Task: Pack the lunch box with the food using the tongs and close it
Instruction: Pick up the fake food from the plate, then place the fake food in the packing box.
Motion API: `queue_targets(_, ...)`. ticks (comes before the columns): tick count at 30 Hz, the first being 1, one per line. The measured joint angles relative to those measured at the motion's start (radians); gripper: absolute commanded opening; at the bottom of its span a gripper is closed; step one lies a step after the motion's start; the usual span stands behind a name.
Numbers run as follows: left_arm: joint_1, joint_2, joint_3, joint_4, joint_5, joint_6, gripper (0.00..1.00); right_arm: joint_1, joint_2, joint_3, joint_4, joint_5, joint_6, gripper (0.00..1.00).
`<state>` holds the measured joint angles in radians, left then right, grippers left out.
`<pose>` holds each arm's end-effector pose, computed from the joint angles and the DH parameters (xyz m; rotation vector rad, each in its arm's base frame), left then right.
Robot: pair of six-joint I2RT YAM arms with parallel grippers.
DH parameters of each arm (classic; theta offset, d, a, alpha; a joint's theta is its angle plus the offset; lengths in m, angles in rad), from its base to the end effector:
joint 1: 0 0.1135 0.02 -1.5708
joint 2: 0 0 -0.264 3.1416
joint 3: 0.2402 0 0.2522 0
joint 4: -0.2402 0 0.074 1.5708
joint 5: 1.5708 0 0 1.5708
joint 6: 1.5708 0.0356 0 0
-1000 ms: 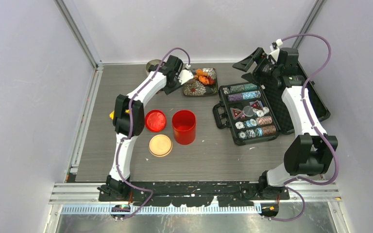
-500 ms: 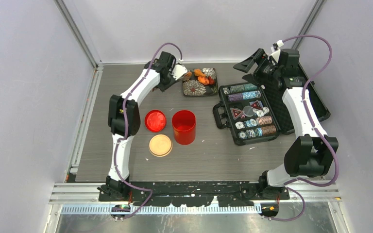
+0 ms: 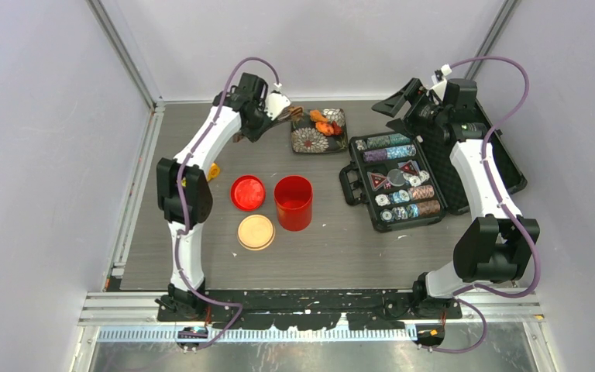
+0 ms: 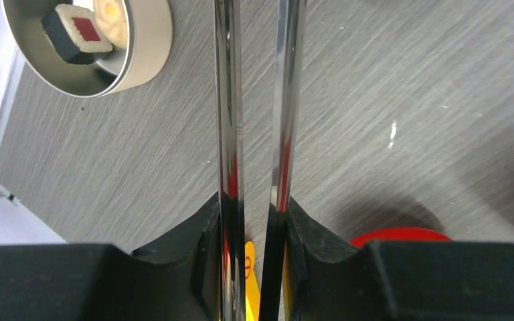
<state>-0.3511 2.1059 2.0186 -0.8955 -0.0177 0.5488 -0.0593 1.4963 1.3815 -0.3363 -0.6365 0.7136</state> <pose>0.4365 -0.1592 0.2878 1.1057 2.3049 0.0989 0.3436 0.0008 0.3636 0.3793 2.0514 1.0489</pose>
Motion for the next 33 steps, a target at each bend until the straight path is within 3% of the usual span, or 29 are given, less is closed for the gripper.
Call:
queue_targets(7, 0.000, -0.108, -0.052, -0.045, 0.105, -0.021, 0.26, -0.003, 0.000, 0.000, -0.010, 0.000, -0.048, 0.86)
queue_targets(18, 0.005, -0.538, -0.348, -0.086, 0.210, 0.036, 0.26, -0.006, 0.000, 0.000, -0.079, 0.000, -0.170, 0.86)
queue_targets(33, 0.006, -0.936, -0.597, -0.259, 0.281, 0.043, 0.28, -0.006, -0.018, 0.000, -0.122, -0.001, -0.223, 0.85)
